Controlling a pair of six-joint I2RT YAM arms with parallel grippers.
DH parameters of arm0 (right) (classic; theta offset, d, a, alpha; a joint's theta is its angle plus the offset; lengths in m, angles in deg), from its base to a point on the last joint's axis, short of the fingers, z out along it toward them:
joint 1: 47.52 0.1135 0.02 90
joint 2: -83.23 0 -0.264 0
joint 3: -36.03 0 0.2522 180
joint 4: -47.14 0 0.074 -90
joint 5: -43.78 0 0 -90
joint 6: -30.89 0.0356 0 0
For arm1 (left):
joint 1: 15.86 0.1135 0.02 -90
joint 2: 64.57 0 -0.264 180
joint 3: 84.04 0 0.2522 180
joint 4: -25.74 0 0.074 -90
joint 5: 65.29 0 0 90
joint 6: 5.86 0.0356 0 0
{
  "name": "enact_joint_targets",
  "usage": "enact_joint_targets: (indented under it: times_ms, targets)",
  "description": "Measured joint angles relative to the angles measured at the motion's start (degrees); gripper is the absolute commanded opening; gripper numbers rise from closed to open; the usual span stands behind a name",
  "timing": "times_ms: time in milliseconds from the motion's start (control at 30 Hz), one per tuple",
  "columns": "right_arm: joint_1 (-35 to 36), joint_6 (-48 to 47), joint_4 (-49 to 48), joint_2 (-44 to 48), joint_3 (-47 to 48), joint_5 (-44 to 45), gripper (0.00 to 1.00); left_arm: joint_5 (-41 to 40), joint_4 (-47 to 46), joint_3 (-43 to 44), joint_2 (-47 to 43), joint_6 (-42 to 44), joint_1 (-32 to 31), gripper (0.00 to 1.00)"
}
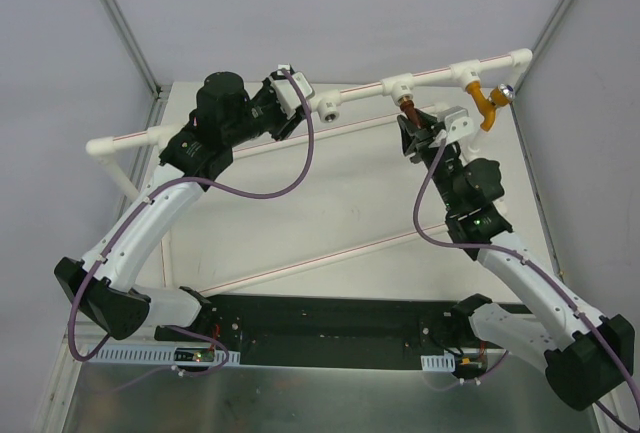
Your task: Install the water faucets
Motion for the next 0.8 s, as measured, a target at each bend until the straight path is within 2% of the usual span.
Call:
enact_joint_targets:
  times_ms: [500,800]
  targets:
    - [-0.2,41.4,-1.9,-0.3,-0.9,6.3,0.0,-0.2,-0.2,0.0,0.2,0.0,0.0,0.0]
    - [-0.4,62.7,-0.9,-0.3,-1.2,8.7,0.0,-0.2,-0.1,0.1,0.3,-0.2,0.0,0.0]
